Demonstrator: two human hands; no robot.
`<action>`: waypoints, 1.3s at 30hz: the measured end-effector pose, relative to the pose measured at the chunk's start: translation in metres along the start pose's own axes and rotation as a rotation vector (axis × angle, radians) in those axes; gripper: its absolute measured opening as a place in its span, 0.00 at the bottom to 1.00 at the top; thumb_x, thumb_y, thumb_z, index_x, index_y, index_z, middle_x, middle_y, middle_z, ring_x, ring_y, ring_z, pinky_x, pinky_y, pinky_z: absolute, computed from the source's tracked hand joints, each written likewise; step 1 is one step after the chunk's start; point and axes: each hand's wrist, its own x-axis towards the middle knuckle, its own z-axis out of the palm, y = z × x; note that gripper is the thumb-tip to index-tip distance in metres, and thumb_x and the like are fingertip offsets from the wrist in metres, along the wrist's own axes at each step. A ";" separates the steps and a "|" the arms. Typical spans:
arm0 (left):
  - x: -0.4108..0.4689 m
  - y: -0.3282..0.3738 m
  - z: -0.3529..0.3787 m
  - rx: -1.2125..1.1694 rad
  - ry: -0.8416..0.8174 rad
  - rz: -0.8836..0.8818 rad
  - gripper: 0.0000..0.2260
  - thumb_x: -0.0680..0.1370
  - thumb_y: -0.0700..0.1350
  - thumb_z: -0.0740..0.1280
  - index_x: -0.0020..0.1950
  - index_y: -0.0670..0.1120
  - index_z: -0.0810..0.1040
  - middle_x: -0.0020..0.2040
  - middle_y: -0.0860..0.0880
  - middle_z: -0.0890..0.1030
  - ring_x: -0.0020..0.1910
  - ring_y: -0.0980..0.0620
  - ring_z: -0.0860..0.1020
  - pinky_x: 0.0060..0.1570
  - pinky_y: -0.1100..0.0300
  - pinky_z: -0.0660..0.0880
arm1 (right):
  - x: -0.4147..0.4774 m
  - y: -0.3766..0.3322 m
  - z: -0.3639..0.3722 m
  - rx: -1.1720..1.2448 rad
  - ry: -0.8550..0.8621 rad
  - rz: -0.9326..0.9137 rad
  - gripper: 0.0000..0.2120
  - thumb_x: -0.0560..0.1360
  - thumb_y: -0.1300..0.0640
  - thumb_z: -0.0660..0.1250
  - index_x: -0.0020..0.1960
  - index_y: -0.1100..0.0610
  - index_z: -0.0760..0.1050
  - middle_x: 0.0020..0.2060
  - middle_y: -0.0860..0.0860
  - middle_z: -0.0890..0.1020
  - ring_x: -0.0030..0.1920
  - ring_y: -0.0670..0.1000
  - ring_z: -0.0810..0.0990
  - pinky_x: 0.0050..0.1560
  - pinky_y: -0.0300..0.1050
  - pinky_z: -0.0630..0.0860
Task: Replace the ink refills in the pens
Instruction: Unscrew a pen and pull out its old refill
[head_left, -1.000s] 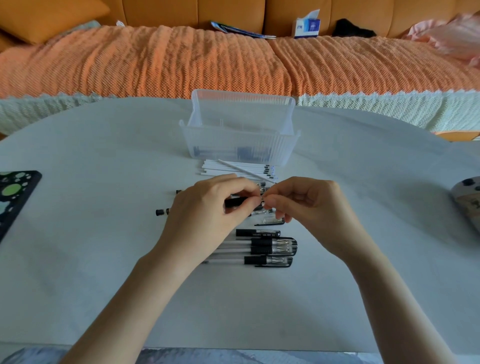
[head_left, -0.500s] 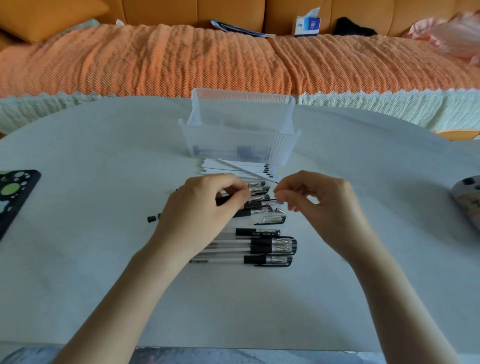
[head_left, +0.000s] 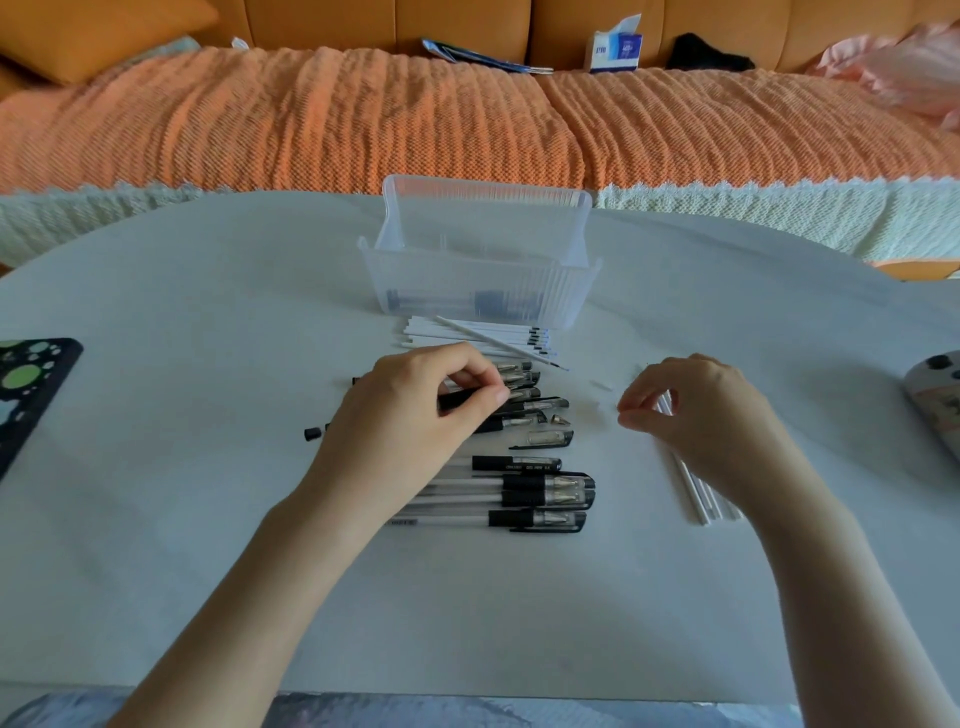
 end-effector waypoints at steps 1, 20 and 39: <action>0.000 0.000 0.000 0.004 -0.008 -0.002 0.07 0.72 0.57 0.65 0.41 0.56 0.78 0.38 0.62 0.80 0.42 0.65 0.76 0.42 0.66 0.71 | 0.001 0.001 0.001 -0.001 -0.006 0.001 0.06 0.69 0.56 0.72 0.38 0.46 0.78 0.32 0.40 0.76 0.41 0.44 0.68 0.39 0.43 0.64; -0.002 0.003 0.000 -0.042 -0.050 0.003 0.03 0.74 0.46 0.69 0.45 0.53 0.81 0.41 0.62 0.80 0.44 0.68 0.76 0.42 0.78 0.67 | 0.005 -0.016 0.032 0.112 0.034 -0.233 0.02 0.70 0.55 0.72 0.41 0.48 0.81 0.34 0.40 0.75 0.39 0.38 0.68 0.37 0.30 0.62; 0.001 0.006 -0.001 -0.052 -0.055 0.041 0.04 0.71 0.45 0.73 0.45 0.52 0.81 0.39 0.62 0.80 0.44 0.68 0.76 0.42 0.80 0.65 | -0.005 -0.029 0.014 0.485 0.032 -0.222 0.02 0.69 0.51 0.72 0.38 0.46 0.80 0.35 0.44 0.81 0.36 0.54 0.74 0.41 0.47 0.73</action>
